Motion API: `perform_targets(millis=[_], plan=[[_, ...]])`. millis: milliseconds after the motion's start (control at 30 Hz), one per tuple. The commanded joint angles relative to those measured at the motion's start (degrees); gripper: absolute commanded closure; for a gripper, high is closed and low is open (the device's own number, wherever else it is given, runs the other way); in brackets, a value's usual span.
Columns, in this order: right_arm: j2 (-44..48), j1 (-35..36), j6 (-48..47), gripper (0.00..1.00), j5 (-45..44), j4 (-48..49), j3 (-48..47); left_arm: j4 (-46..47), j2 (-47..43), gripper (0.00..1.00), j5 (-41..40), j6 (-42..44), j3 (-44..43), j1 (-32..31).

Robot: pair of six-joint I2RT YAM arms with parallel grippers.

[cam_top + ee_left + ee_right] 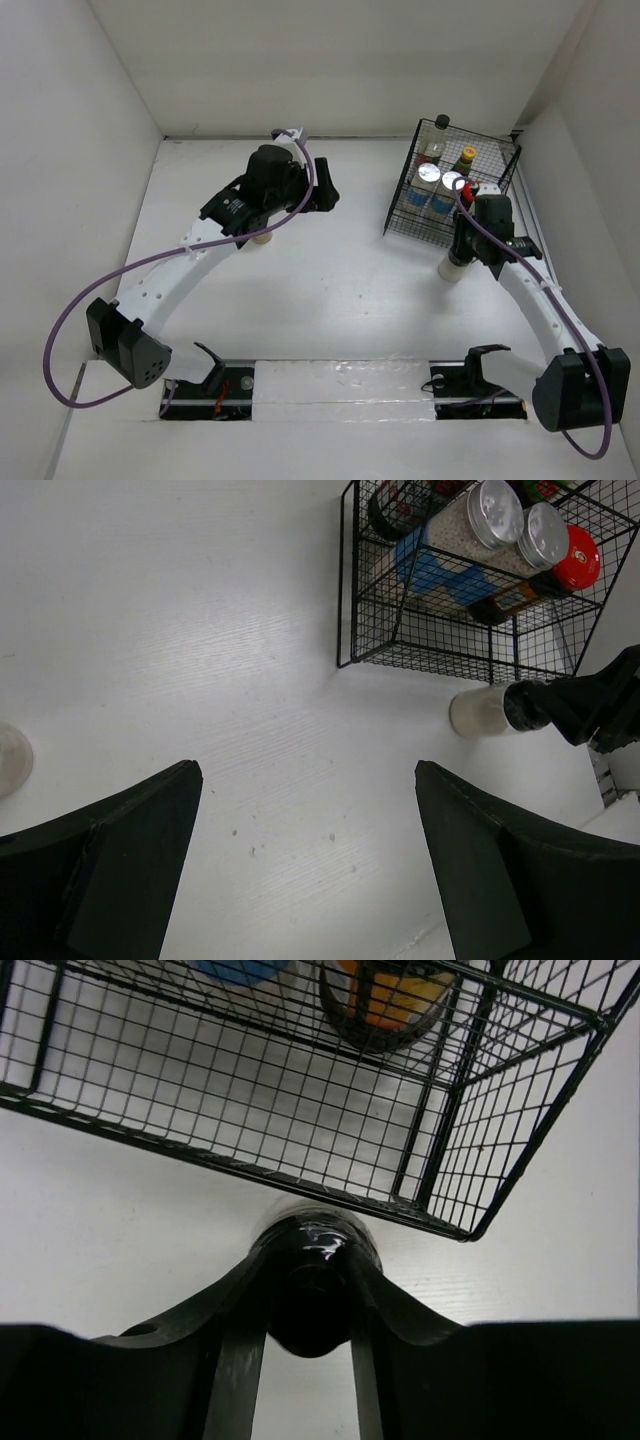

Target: Organize the condiment bottles

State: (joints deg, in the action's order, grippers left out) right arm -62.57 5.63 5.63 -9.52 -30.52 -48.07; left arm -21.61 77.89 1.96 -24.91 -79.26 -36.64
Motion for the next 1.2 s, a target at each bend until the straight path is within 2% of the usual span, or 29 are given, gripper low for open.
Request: perform_targets(millis=[0, 33, 100, 167, 233, 400, 567, 767, 967, 1167], plan=[[-0.1, -0.35, 0.96, 0.61, 0.36, 3.28, 2.27, 0.95, -2.73, 0.17, -0.19, -0.76, 0.78, -0.1], [0.6, -0.35, 0.96, 0.63, 0.99, 5.1, 3.24, 1.82, -3.78, 0.17, 0.76, 0.55, 1.65, -0.1], [0.6, 0.35, 0.44, 0.78, 0.47, 4.78, 4.74, 0.26, -4.4, 0.17, -1.24, 1.61, 1.66, -0.1], [1.13, 1.13, 1.05, 0.81, 1.25, 3.28, 4.74, 0.25, -4.94, 0.17, -2.13, 1.61, 0.78, 0.95], [3.84, 2.18, 1.75, 0.89, 1.78, 2.58, 4.74, 0.25, -5.55, 0.17, -2.74, 1.61, 0.78, 0.96], [8.51, 6.93, 2.89, 0.89, 4.5, -2.68, -4.11, 0.16, -5.55, 0.18, -3.98, -0.49, 0.78, 0.96], [2.73, 7.47, 2.9, 0.91, 9.25, -4.63, -18.95, 1.74, -6.7, 0.18, -5.03, -1.02, 0.78, 0.96], [-5.54, 7.47, -0.08, 0.94, 12.15, -1.91, -31.88, 1.74, -5.47, 0.19, -5.03, -1.55, -0.36, 0.96], [-16.34, 6.15, -1.23, 0.94, 14.0, 3.18, -39.1, 1.74, -4.94, 0.19, -5.03, -1.55, -0.36, 0.96], [-21.11, 6.15, -2.55, 0.95, 13.22, 5.12, -39.64, 1.74, -4.41, 0.19, -5.03, -1.55, -0.89, 0.96]])
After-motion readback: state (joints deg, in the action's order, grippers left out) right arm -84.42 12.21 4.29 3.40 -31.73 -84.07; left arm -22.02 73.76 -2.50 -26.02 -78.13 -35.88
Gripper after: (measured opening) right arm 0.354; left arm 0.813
